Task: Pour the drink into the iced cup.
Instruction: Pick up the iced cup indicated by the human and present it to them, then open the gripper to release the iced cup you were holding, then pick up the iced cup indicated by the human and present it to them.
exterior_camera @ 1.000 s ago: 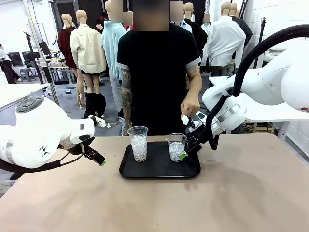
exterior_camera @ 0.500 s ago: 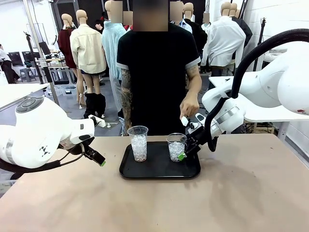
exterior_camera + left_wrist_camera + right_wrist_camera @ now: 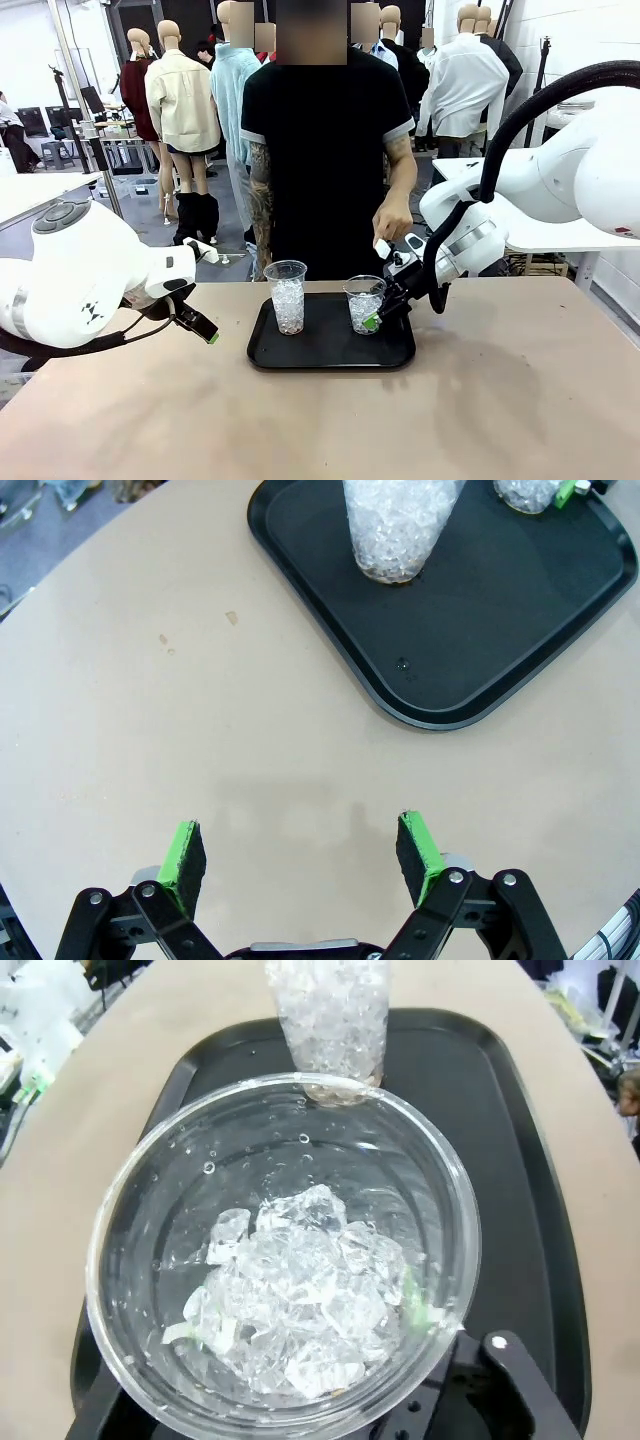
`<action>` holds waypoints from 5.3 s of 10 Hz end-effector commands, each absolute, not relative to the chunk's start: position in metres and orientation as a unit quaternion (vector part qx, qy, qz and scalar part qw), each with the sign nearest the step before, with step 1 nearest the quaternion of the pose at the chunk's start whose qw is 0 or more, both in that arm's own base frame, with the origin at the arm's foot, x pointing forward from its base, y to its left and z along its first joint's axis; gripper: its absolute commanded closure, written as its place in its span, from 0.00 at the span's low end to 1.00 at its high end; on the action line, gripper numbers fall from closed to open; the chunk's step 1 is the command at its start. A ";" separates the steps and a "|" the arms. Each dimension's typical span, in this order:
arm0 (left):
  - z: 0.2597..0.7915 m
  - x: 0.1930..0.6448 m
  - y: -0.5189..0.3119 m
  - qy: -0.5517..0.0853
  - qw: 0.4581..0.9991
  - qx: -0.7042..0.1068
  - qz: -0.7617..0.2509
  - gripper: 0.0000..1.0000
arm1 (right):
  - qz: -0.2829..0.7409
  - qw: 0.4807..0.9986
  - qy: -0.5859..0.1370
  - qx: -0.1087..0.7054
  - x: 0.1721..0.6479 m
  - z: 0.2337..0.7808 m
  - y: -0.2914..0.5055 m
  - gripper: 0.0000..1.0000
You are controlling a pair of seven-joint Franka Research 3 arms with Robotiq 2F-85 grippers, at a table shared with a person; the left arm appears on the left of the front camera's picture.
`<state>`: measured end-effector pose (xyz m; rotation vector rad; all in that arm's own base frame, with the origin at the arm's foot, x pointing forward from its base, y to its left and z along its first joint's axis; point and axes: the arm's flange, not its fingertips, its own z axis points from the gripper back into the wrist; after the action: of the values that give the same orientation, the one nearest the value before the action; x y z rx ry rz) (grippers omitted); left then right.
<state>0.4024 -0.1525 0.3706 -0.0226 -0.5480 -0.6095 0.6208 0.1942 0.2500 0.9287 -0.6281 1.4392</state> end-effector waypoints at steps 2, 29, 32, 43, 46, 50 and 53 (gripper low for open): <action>0.371 0.403 -0.151 -0.267 0.917 -0.011 -0.295 0.00 | 0.624 0.599 -0.284 0.414 0.623 0.247 0.194 0.31; 0.371 0.403 -0.151 -0.267 0.917 -0.011 -0.295 0.00 | 0.596 0.635 -0.383 0.308 0.639 0.434 0.137 0.31; 0.371 0.403 -0.151 -0.267 0.917 -0.011 -0.295 0.00 | 0.596 0.635 -0.383 0.308 0.639 0.434 0.137 0.31; 0.371 0.403 -0.151 -0.267 0.917 -0.011 -0.295 0.00 | 0.587 0.638 -0.391 0.310 0.622 0.438 0.117 0.00; 0.371 0.403 -0.151 -0.267 0.917 -0.011 -0.295 0.00 | 0.572 0.625 -0.424 0.320 0.559 0.434 0.059 0.00; 0.371 0.403 -0.151 -0.267 0.917 -0.011 -0.295 0.00 | 0.357 0.790 -0.392 0.309 0.478 0.406 0.001 0.00; 0.371 0.403 -0.151 -0.267 0.917 -0.011 -0.295 0.00 | 0.073 0.909 -0.338 0.233 0.441 0.419 -0.042 0.00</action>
<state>0.4027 -0.1528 0.3708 -0.0221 -0.5486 -0.6100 0.4529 -0.0486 0.4009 0.5302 -0.7756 0.5649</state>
